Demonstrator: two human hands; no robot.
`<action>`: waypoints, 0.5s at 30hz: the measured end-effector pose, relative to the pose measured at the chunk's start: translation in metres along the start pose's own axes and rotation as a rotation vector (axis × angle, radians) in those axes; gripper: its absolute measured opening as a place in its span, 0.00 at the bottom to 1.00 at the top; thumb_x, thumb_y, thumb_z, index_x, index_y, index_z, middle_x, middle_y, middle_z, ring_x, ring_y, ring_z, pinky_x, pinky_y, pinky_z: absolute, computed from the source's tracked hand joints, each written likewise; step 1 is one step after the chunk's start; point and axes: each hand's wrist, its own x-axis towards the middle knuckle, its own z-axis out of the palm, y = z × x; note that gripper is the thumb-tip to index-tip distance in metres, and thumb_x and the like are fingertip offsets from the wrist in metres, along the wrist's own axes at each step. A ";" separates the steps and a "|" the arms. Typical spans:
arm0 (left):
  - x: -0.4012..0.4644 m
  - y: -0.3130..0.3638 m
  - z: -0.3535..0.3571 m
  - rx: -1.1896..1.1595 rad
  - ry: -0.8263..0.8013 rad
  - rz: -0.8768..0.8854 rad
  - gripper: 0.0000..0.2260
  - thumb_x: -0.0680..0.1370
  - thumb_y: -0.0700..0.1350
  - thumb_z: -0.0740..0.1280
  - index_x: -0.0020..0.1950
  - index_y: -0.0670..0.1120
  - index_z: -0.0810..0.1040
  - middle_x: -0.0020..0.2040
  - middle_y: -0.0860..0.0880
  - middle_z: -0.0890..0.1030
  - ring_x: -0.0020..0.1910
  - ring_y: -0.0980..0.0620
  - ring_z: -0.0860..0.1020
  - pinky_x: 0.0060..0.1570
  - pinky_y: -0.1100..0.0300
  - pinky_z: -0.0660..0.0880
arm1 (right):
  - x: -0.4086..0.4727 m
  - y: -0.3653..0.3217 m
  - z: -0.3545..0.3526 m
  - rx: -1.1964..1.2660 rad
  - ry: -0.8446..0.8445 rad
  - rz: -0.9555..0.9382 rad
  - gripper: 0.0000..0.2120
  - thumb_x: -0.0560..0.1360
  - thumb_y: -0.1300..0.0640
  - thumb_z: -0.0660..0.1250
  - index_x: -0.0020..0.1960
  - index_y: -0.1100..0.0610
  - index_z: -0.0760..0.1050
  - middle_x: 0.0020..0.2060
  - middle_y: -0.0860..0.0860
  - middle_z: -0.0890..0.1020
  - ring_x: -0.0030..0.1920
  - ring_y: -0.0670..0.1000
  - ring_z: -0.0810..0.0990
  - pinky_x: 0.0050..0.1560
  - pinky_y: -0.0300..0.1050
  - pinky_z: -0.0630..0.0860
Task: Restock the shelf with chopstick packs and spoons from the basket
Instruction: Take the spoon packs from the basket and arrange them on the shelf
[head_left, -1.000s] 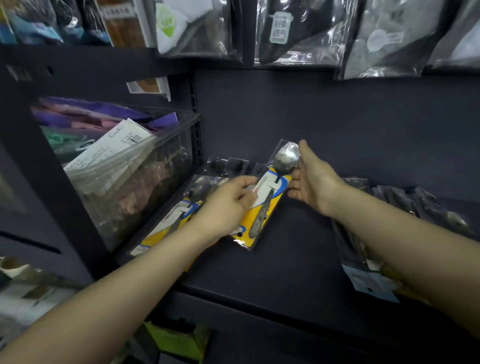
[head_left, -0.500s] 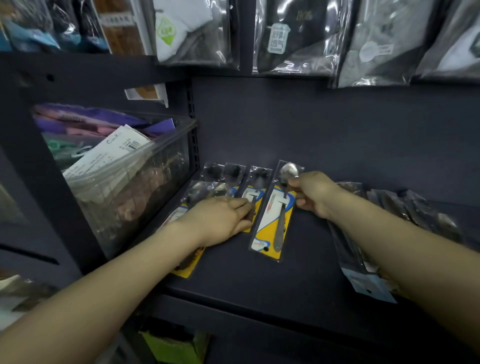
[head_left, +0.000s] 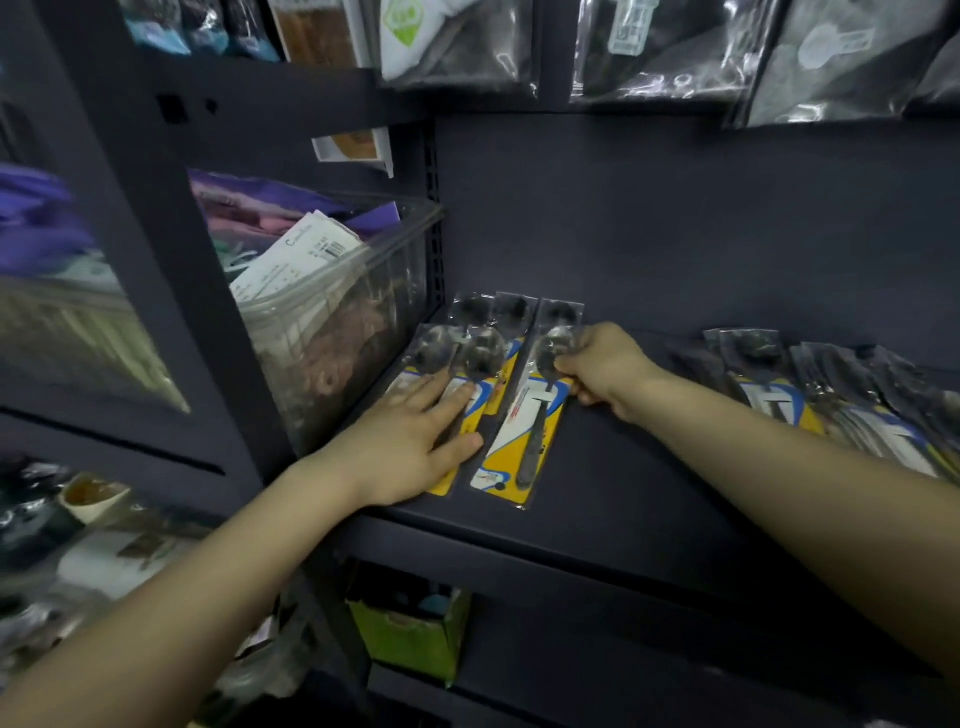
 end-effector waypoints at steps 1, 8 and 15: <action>-0.001 -0.001 0.001 -0.018 0.000 0.007 0.41 0.65 0.69 0.39 0.75 0.52 0.46 0.78 0.47 0.46 0.76 0.51 0.44 0.72 0.60 0.42 | 0.000 0.001 0.002 -0.047 0.030 -0.026 0.08 0.74 0.64 0.64 0.36 0.59 0.71 0.30 0.56 0.74 0.27 0.51 0.71 0.23 0.40 0.69; -0.003 -0.005 0.003 -0.063 -0.027 0.063 0.31 0.76 0.61 0.47 0.75 0.51 0.46 0.77 0.48 0.44 0.76 0.53 0.43 0.73 0.60 0.42 | -0.027 0.000 0.003 -0.389 0.043 -0.176 0.31 0.74 0.49 0.66 0.71 0.59 0.59 0.69 0.59 0.63 0.68 0.60 0.66 0.63 0.46 0.67; -0.001 -0.006 0.001 -0.152 -0.026 0.120 0.27 0.79 0.54 0.53 0.75 0.51 0.48 0.77 0.51 0.44 0.76 0.54 0.46 0.74 0.58 0.48 | -0.053 0.003 0.013 -0.458 -0.072 -0.249 0.25 0.73 0.54 0.68 0.65 0.61 0.65 0.61 0.55 0.70 0.63 0.54 0.70 0.55 0.40 0.68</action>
